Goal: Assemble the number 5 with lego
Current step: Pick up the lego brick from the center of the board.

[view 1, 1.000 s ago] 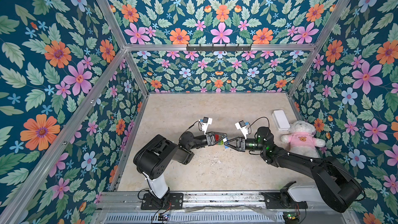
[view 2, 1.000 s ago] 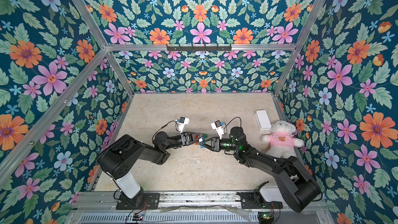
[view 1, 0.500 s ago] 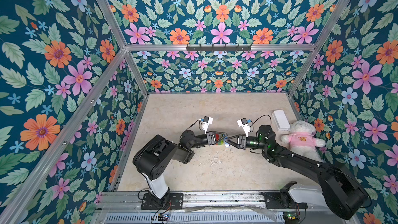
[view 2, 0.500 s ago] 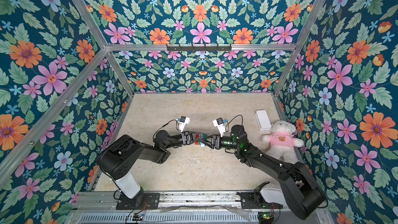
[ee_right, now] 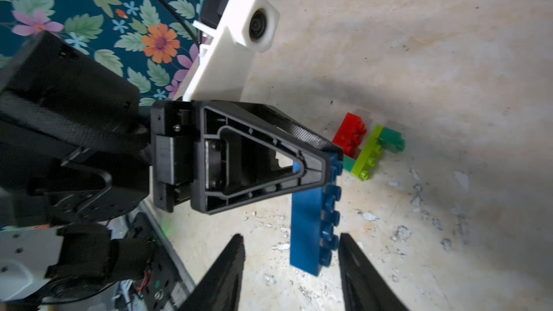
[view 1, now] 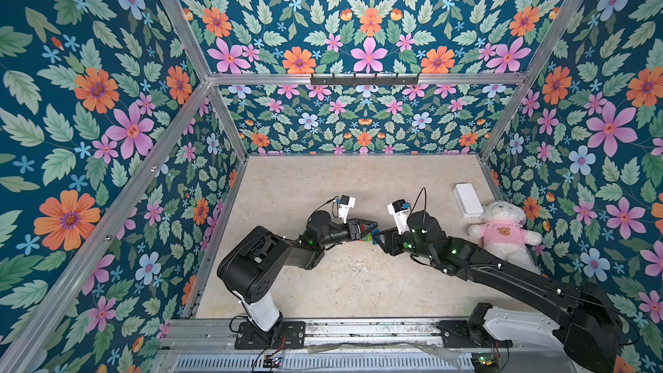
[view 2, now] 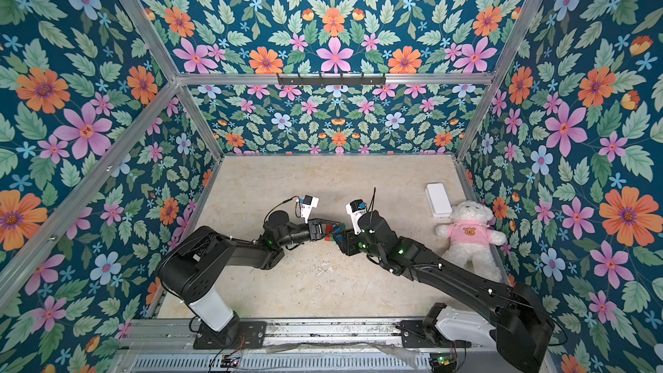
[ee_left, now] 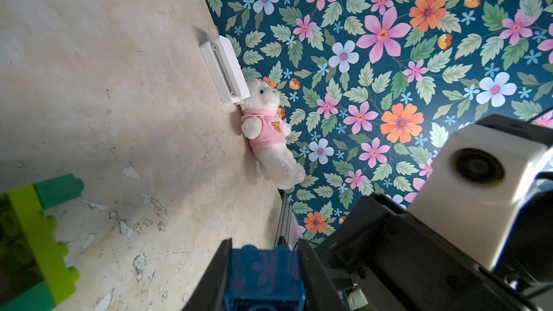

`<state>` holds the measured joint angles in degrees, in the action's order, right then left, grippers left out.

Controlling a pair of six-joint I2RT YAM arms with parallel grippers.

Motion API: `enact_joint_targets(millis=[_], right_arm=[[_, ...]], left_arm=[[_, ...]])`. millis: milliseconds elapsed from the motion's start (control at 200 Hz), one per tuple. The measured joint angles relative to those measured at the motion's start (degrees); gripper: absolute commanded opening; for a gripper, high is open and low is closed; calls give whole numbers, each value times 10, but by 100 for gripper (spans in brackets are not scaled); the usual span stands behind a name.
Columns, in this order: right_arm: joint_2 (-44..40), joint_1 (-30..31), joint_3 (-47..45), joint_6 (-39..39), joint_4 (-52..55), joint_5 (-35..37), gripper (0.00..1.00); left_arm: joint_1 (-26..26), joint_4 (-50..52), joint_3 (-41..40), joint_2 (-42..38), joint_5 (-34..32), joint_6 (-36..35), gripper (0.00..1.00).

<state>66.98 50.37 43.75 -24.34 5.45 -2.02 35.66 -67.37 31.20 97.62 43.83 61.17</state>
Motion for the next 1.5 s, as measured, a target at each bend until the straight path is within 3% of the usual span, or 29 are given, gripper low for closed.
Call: enact_joint_targets(millis=[200,540,1035,1140,1255,1300,1500], right_arm=[[30,9,14,9,28,48,48],[66,17,34,17,27,47,46],[100,26,61,19,38,61,22],[102,27,64,19,40,65,20],[104,27,65,18,42,66,19],[105,27,65,16,42,68,19],[111,17,62,-2,47,78,19]], left_arm=[[0,1,0,-2,-1,0,16],[4,5,0,-3,-4,0,16],[5,6,0,-3,-7,0,19],[5,6,0,-2,-7,0,25],[5,6,0,0,-7,0,54],[4,5,0,0,-5,0,60],[-21,14,-16,-18,-18,-1,63]])
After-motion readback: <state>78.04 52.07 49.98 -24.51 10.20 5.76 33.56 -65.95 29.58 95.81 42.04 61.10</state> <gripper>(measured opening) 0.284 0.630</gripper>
